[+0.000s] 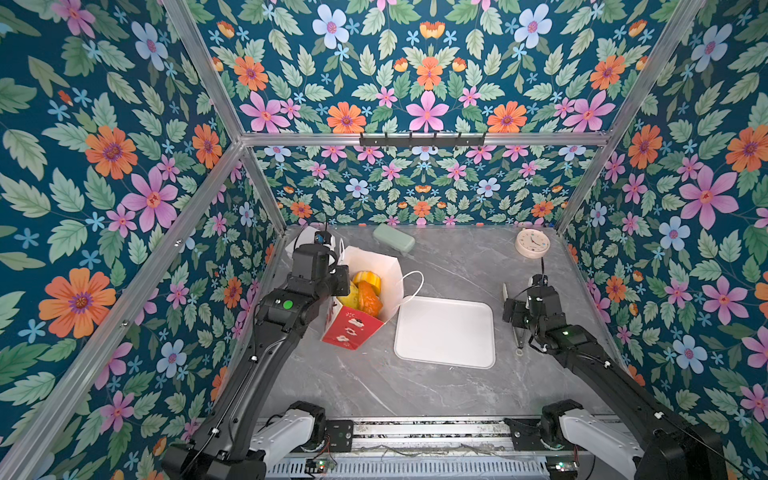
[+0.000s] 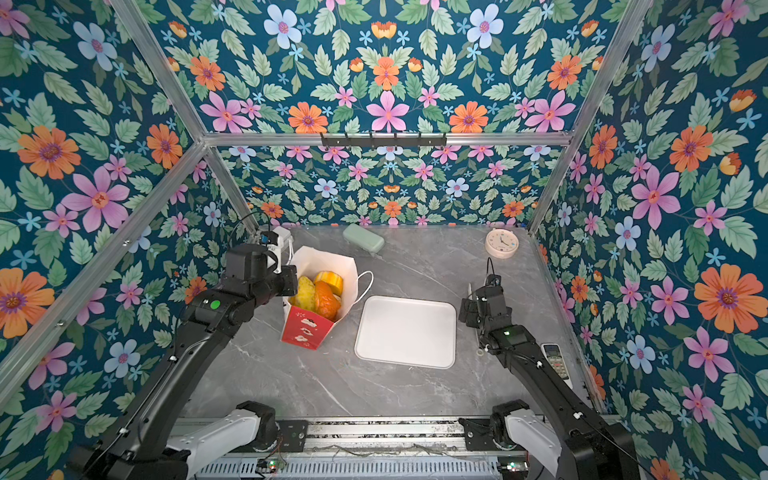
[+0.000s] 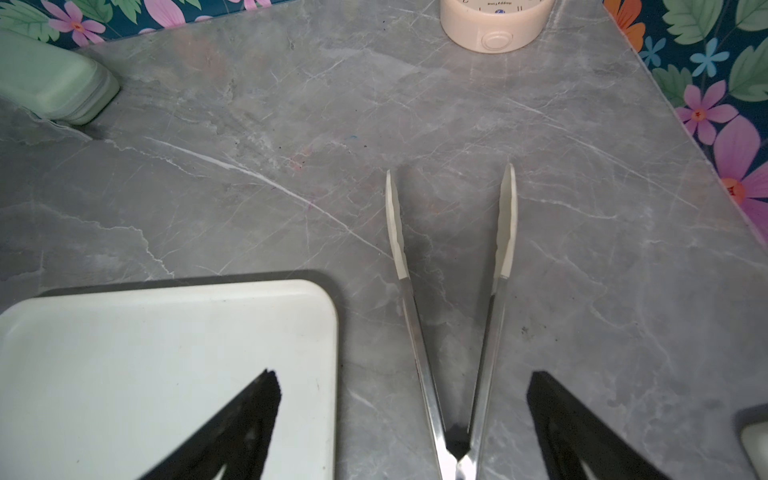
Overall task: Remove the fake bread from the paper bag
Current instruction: 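Move the left gripper to the paper bag rim while the right gripper approaches the tongs, then tilt the bag edge with the left gripper while the right gripper grasps the tongs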
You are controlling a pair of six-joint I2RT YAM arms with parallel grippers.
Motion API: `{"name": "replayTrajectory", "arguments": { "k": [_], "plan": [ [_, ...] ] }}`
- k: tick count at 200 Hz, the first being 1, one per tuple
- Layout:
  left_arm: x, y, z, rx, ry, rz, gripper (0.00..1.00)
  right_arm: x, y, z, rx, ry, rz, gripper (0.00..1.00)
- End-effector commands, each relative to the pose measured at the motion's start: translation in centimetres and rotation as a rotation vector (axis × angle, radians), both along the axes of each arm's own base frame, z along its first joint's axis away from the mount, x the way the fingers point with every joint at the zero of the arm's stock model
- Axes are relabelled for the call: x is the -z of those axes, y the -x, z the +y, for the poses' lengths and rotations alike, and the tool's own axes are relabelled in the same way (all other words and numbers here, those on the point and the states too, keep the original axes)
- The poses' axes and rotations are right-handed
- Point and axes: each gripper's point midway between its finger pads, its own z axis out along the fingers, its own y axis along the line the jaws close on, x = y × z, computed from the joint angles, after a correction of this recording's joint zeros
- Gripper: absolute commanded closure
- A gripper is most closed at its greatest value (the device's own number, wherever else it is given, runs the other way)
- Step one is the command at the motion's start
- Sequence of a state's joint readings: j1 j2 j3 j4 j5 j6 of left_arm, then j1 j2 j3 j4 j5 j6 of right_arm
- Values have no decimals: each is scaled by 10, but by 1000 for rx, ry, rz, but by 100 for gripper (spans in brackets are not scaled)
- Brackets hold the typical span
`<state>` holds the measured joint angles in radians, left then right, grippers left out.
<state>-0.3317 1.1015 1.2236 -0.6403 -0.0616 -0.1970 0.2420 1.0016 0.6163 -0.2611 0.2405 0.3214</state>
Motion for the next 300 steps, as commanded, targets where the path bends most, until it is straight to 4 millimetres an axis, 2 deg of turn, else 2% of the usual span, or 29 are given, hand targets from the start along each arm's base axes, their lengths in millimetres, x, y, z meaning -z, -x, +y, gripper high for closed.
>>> {"name": "replayTrajectory", "arguments": {
  "k": [1, 15, 53, 102, 116, 169, 248, 300],
  "plan": [
    [-17, -22, 0, -1, -59, -87, 100, 1, 3, -7, 29, 31, 23, 5],
    [-10, -31, -9, 18, -67, -90, 100, 3, 3, -7, 28, 31, 32, 5],
    [27, -47, -35, 64, -87, -55, 100, 13, 3, 5, -9, -17, 78, 5],
    [54, -53, -71, 112, -55, -44, 100, 25, 2, 9, -14, -26, 147, 5],
    [60, -52, -79, 122, -42, -39, 100, 30, 4, 2, 18, -5, 184, 5],
    [60, -41, -104, 183, 21, -59, 100, 50, 13, -25, 122, -116, 282, 5],
    [63, -24, -124, 268, 80, -60, 100, 74, 11, -20, 130, -136, 447, 2],
    [70, -15, -127, 292, 96, -60, 100, 98, 6, -23, 155, -138, 555, 2]
  ]
}}
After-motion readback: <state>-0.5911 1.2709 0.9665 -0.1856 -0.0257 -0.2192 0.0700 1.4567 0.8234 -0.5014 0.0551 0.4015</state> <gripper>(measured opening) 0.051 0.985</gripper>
